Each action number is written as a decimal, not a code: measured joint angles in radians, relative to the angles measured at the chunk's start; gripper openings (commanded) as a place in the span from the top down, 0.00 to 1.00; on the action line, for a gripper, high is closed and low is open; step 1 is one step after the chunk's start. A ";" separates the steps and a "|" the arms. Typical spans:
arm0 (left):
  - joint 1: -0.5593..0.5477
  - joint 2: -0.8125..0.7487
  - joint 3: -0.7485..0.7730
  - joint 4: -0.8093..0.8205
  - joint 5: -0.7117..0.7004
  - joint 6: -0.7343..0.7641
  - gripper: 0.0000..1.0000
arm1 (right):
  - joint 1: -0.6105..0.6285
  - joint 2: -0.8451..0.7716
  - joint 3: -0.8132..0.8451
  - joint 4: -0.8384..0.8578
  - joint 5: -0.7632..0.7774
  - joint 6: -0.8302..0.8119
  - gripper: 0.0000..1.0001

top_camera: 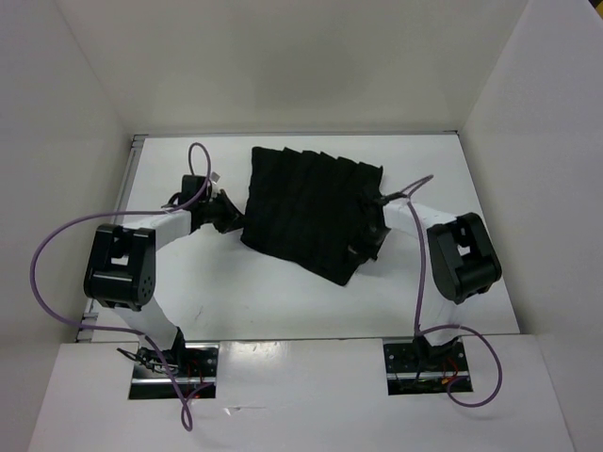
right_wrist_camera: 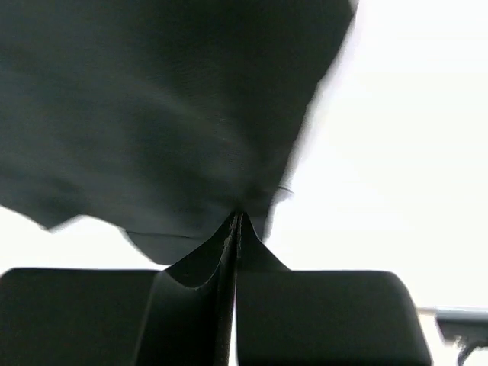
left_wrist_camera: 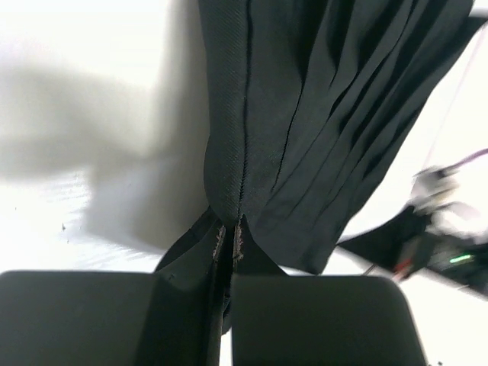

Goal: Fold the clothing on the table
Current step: Flatten the skirt out, then fold the skirt

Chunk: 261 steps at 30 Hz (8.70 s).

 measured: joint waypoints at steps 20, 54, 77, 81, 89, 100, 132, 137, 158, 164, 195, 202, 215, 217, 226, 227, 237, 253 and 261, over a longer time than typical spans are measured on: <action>-0.079 0.045 -0.105 0.094 0.091 -0.031 1.00 | -0.032 -0.080 0.148 -0.040 0.389 -0.152 0.45; -0.033 0.038 -0.058 0.069 0.106 -0.031 1.00 | -0.031 -0.048 -0.035 -0.018 0.215 -0.086 1.00; -0.019 0.039 -0.170 0.055 0.141 0.001 1.00 | -0.138 -0.105 0.171 -0.106 0.525 -0.190 0.36; -0.032 0.053 -0.195 0.051 0.138 -0.001 1.00 | -0.156 -0.135 0.099 -0.104 0.428 -0.199 0.35; -0.035 0.053 -0.195 0.055 0.142 -0.001 1.00 | -0.157 -0.084 -0.009 -0.043 0.246 -0.202 0.35; -0.035 0.053 -0.195 0.055 0.142 -0.001 1.00 | -0.161 -0.029 -0.016 -0.002 0.193 -0.202 0.54; -0.049 -0.065 0.687 -0.158 0.108 0.134 1.00 | -0.225 -0.325 0.723 0.115 0.183 -0.407 1.00; -0.074 -0.109 0.555 -0.145 0.116 0.129 1.00 | -0.217 -0.396 0.632 0.136 0.116 -0.438 1.00; -0.132 -0.793 0.279 -0.194 0.164 0.047 1.00 | -0.160 -0.877 0.497 0.017 -0.249 -0.400 1.00; -0.095 -0.357 0.262 -0.192 0.158 0.053 1.00 | -0.206 -0.513 0.457 0.148 -0.282 -0.391 1.00; -0.136 -0.146 -0.120 -0.076 0.183 -0.005 1.00 | -0.219 -0.494 0.014 0.078 -0.262 -0.367 1.00; -0.185 -0.417 -0.237 -0.229 0.142 -0.035 1.00 | -0.199 -0.641 -0.083 -0.171 -0.274 -0.308 1.00; -0.129 -0.573 -0.191 -0.330 0.005 -0.146 1.00 | -0.235 -0.618 0.132 -0.267 -0.174 -0.243 1.00; -0.123 -0.537 -0.158 -0.317 -0.011 -0.161 1.00 | -0.238 -0.594 0.168 -0.236 -0.167 -0.239 1.00; -0.093 -0.191 0.047 -0.225 -0.055 -0.160 1.00 | -0.253 -0.358 0.230 -0.069 -0.113 -0.224 1.00; -0.091 -0.161 0.064 -0.215 -0.054 -0.160 1.00 | -0.253 -0.340 0.239 -0.060 -0.108 -0.224 1.00; -0.099 -0.332 -0.018 -0.249 -0.076 -0.163 1.00 | -0.255 -0.509 0.120 -0.077 -0.114 -0.227 1.00; -0.076 -0.428 -0.092 -0.375 -0.149 -0.209 1.00 | -0.264 -0.501 0.164 -0.145 -0.119 -0.212 1.00; -0.058 -0.048 0.165 -0.282 -0.172 -0.206 1.00 | -0.283 -0.190 0.252 0.023 -0.085 -0.214 1.00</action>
